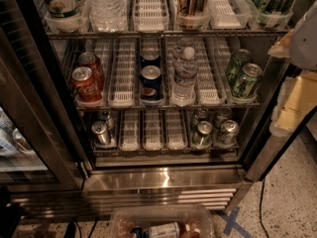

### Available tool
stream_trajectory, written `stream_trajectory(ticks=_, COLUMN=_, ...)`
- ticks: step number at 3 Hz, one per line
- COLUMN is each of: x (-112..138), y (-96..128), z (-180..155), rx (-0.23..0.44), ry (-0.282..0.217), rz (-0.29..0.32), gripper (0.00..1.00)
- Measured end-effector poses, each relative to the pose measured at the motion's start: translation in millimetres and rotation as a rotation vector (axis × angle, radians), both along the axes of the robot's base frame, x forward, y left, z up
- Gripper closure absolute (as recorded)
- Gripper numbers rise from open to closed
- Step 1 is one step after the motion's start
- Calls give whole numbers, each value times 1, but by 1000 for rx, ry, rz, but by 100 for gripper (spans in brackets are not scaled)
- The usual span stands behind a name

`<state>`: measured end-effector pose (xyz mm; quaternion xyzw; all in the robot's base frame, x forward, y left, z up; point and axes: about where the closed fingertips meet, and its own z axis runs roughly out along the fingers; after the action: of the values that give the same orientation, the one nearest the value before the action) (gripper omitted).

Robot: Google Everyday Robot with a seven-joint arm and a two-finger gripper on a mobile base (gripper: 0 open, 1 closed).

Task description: Pick orange can from top shelf of fridge

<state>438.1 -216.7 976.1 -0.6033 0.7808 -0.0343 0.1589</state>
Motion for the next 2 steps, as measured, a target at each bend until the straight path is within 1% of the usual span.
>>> stream_trajectory(ticks=1, x=0, y=0, z=0, rx=0, ry=0, rz=0, gripper=0)
stream_trajectory(ticks=2, x=5, y=10, z=-1, rx=86, ry=-38, rz=-33, gripper=0)
